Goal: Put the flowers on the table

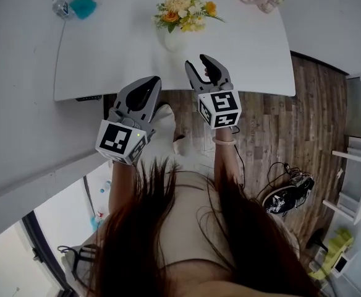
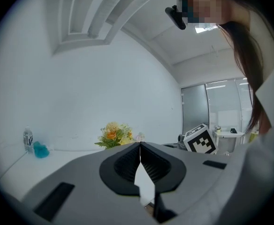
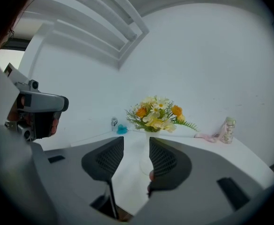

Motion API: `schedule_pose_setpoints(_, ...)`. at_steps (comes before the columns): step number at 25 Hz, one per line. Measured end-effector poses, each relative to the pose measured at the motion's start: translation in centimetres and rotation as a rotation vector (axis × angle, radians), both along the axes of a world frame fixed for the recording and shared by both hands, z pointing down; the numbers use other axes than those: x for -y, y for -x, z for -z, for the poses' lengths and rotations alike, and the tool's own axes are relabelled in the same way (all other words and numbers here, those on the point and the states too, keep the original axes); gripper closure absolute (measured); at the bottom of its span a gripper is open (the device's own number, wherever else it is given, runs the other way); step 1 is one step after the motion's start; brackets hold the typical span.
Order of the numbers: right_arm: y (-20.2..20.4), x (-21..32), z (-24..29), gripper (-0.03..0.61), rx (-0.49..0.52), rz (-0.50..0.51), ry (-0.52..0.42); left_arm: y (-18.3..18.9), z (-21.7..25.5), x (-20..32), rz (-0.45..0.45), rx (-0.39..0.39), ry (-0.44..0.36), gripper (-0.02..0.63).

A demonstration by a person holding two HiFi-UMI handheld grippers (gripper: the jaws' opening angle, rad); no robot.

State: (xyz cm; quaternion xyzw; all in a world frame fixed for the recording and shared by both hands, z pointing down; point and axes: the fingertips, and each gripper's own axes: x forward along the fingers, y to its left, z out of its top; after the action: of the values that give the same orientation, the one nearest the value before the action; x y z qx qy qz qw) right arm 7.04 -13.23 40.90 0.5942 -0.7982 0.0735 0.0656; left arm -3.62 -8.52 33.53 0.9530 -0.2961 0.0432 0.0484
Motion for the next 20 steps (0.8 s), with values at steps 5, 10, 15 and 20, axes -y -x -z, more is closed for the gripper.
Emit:
schedule_pose_setpoints(5,0.3,-1.8,0.8,0.403,-0.026,0.021,-0.013,0.3,0.3,-1.9,0.018,-0.011,-0.004,0.611)
schedule_pose_setpoints(10,0.1,-2.8,1.8,0.411,-0.044,0.024,-0.034,0.1,1.1,-2.7,0.019,-0.013,-0.024,0.609)
schedule_pose_setpoints(15,-0.5,-3.3,2.6,0.428,-0.053,0.003,-0.052,-0.3,1.2,-3.0,0.007,-0.012,-0.026,0.611)
schedule_pose_setpoints(20,-1.1,-3.9,2.8,0.438,-0.042,-0.029,-0.057,-0.6,1.2,-3.8,-0.020,-0.001,-0.023,0.609)
